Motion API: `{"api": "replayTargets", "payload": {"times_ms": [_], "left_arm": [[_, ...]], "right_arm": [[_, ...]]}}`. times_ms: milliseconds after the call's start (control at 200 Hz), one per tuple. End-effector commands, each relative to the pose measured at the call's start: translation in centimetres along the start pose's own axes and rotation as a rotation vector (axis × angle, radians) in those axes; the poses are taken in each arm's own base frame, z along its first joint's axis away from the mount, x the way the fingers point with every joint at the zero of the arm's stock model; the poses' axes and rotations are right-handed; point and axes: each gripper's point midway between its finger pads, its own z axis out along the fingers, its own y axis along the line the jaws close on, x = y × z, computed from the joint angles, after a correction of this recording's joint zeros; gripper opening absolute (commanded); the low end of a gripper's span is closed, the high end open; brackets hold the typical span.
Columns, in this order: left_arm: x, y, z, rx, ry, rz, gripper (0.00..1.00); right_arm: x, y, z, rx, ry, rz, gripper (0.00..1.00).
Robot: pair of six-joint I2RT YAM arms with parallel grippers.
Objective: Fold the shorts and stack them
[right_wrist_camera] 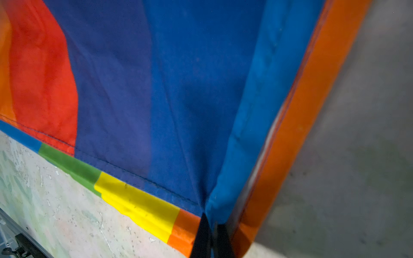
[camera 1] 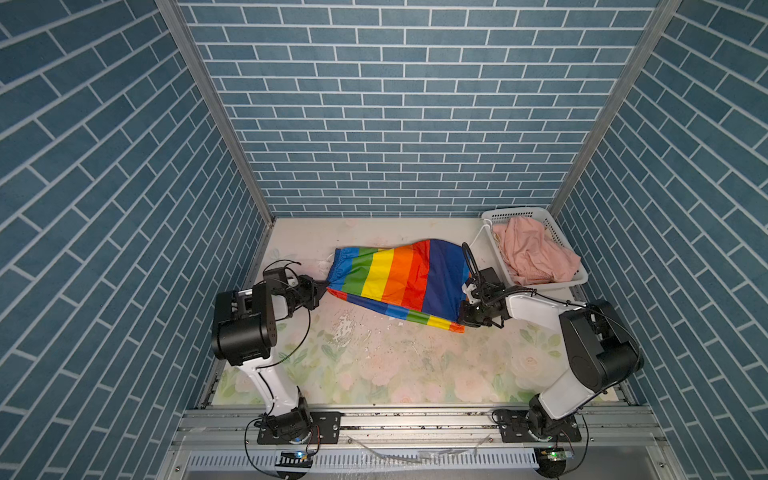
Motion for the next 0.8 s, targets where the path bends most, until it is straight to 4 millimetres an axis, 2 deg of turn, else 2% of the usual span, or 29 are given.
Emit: {"api": "replayTargets", "payload": {"times_ms": [0,65,150,285,385,485,515,530,580,605,660,725,795], "left_arm": [[-1.2,2.5,-0.4,-0.06,-0.038,-0.021,0.01],[-1.2,2.9,-0.5,-0.08,-0.04,-0.022,0.13],[-1.2,2.5,-0.6,-0.08,-0.041,-0.008,0.16],[-1.3,0.5,-1.3,-0.074,-0.05,0.049,0.5],[-1.3,-1.3,-2.6,-0.132,-0.072,0.159,0.78],[-2.2,-4.1,-5.2,-0.258,-0.16,0.345,0.88],[-2.4,-4.7,-6.1,-0.315,-0.199,0.402,0.96],[-2.4,-5.4,-6.4,-0.332,-0.217,0.438,0.99],[-1.8,-7.7,-6.7,-0.363,-0.24,0.55,1.0],[-1.2,-9.1,-6.4,-0.352,-0.231,0.599,1.0],[1.4,-12.2,-4.2,-0.271,-0.156,0.661,1.0],[5.1,-15.0,-0.3,-0.145,-0.029,0.679,1.0],[9.0,-16.6,4.3,-0.063,0.105,0.675,1.0]], "right_arm": [[0.8,-1.0,0.1,0.029,0.001,0.038,0.0],[1.3,-1.0,0.4,0.02,0.008,0.046,0.02],[1.8,-1.1,0.7,0.007,0.009,0.054,0.1],[1.5,-0.2,-0.3,-0.024,-0.015,0.036,0.3],[0.8,0.9,-2.5,-0.045,-0.056,0.0,0.54],[-0.2,1.8,-5.2,-0.025,-0.102,-0.04,0.85],[-0.7,1.9,-6.1,-0.013,-0.123,-0.05,0.97],[-1.0,1.9,-6.5,-0.008,-0.134,-0.054,0.98],[-2.1,2.2,-7.7,-0.002,-0.17,-0.059,0.99],[-2.8,2.4,-8.2,-0.004,-0.188,-0.055,0.98],[-4.5,3.1,-8.9,-0.023,-0.224,-0.046,0.99],[-7.0,4.8,-9.1,-0.077,-0.257,-0.045,0.99],[-9.8,7.1,-8.5,-0.168,-0.281,-0.03,0.99]]}}
